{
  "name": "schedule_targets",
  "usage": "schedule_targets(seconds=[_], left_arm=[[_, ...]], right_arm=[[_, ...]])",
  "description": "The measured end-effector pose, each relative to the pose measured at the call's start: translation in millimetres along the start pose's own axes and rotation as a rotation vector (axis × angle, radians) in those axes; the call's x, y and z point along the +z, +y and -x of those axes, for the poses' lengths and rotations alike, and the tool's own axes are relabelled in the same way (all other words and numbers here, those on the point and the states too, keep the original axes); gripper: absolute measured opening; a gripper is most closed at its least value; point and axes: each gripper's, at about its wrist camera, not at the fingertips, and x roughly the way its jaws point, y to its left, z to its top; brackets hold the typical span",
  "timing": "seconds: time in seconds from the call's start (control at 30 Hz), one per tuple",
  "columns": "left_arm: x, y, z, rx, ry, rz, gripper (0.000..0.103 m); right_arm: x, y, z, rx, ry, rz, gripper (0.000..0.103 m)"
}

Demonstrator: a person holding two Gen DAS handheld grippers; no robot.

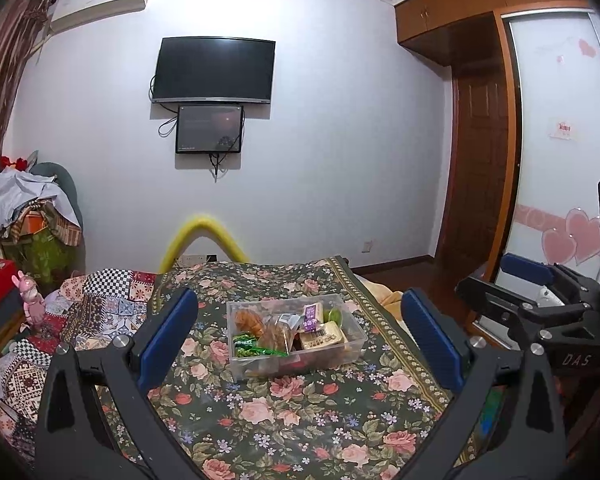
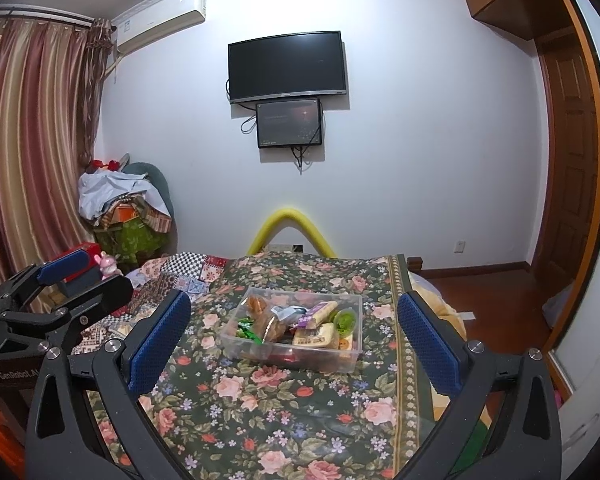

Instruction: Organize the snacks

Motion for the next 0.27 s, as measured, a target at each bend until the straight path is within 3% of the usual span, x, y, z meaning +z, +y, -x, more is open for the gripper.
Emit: schedule_targets(seconds=[0.27], left_arm=[[-0.6, 4.1, 0.1, -0.008, 0.004, 0.009, 0.103]], right_arm=[[0.0, 0.0, -1.6, -0.004, 0.005, -0.003, 0.103]])
